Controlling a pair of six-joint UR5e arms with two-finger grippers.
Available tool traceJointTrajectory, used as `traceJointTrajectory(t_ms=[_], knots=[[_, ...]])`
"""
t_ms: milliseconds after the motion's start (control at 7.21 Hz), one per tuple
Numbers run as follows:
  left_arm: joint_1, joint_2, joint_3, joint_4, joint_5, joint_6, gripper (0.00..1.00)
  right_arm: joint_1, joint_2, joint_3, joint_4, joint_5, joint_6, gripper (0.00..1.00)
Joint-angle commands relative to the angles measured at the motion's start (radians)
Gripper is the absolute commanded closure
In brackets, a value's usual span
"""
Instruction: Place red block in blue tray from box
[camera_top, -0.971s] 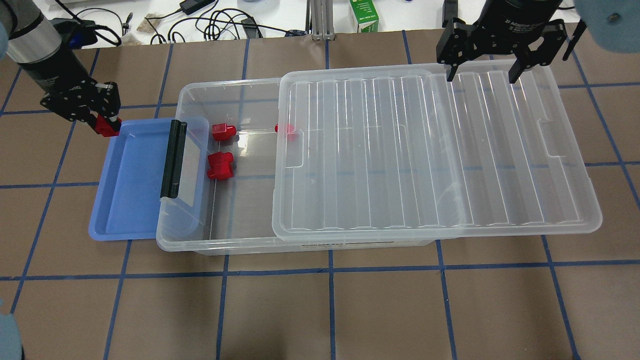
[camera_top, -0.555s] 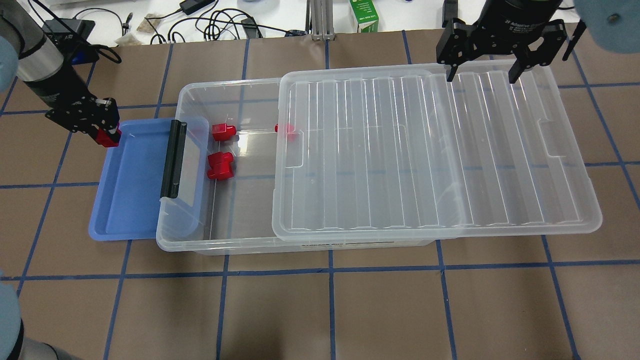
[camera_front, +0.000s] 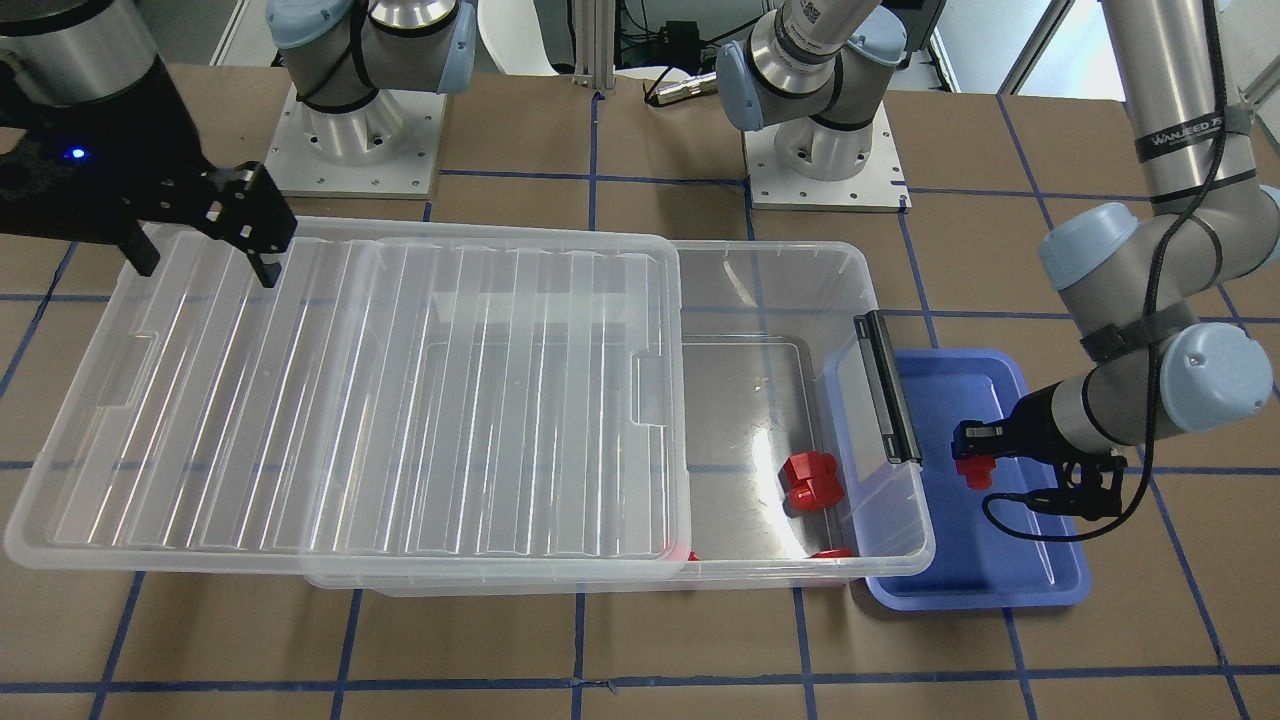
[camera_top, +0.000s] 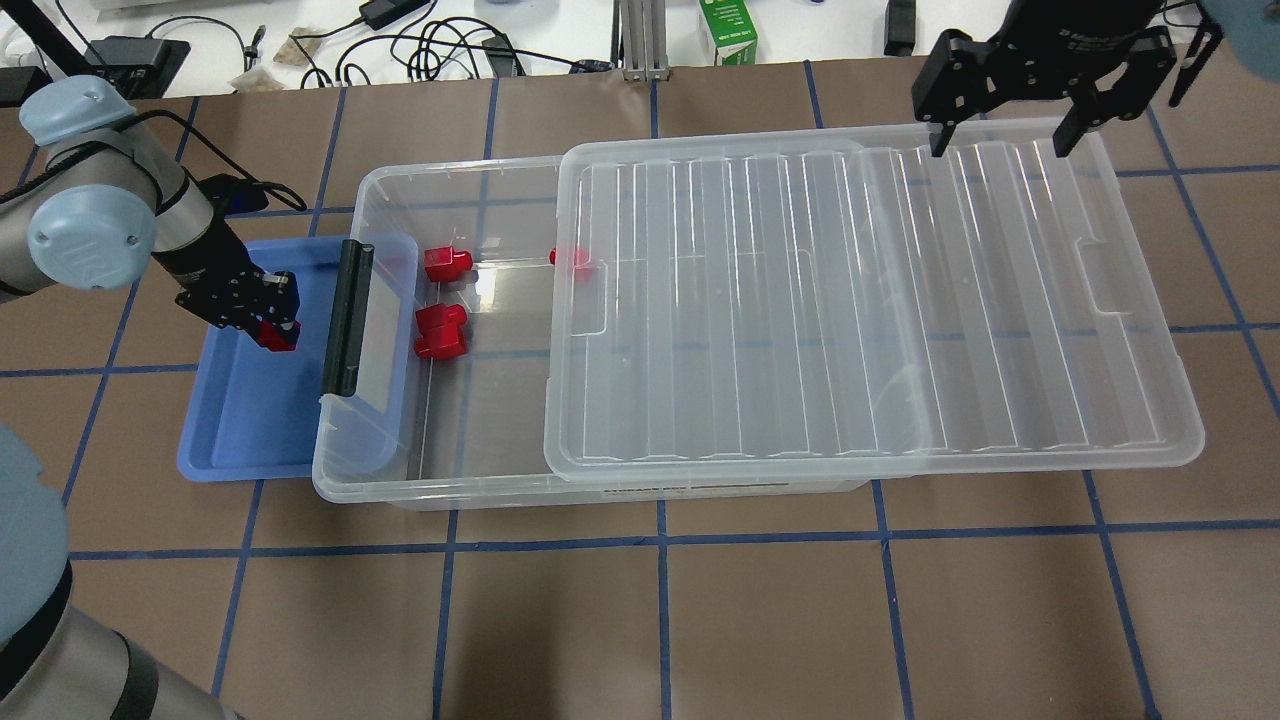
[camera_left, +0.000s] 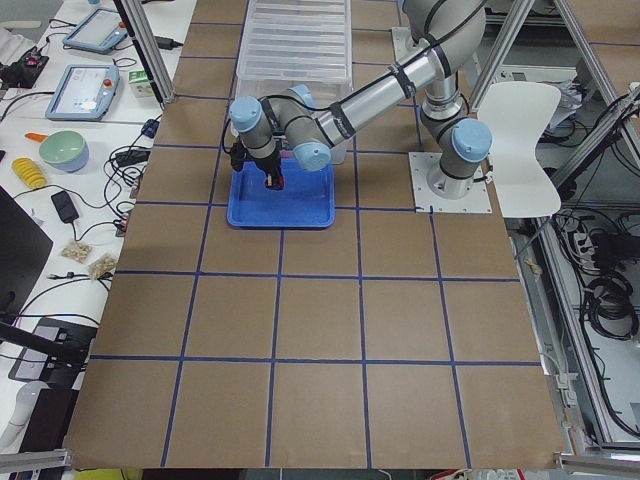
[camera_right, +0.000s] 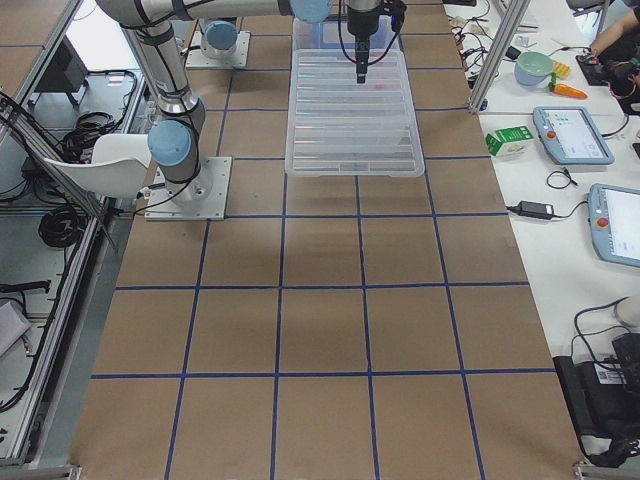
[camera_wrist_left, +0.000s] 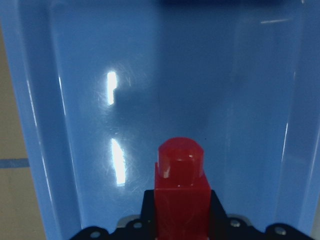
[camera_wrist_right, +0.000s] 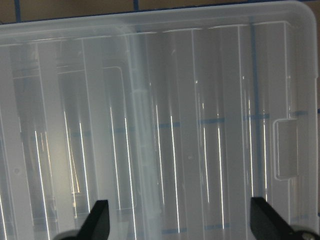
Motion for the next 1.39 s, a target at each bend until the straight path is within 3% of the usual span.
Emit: traceJointTrajectory(t_ms=[0,416,555,693,971,1248], knots=[[0.000,-0.034,-0.004,0.005,0.000,-0.005,1.00,-0.140,0.001,0.004,0.014,0.020,-0.178,0.00],[0.000,-0.043,-0.004,0.003,0.009,-0.013,0.68,-0.345,0.012,0.027,0.000,0.021,-0.436,0.00],[0.000,-0.046,-0.004,0.002,0.004,-0.014,0.25,-0.399,0.043,0.066,-0.009,0.024,-0.522,0.00],[0.000,-0.049,-0.004,0.003,0.000,-0.016,0.00,-0.432,0.072,0.121,-0.100,0.020,-0.544,0.00],[0.000,-0.034,0.014,-0.002,0.017,-0.011,0.00,-0.461,0.124,0.253,-0.310,0.009,-0.623,0.00],[-0.003,0.030,0.056,-0.047,0.038,-0.011,0.00,-0.481,0.127,0.286,-0.345,0.014,-0.622,0.00]])
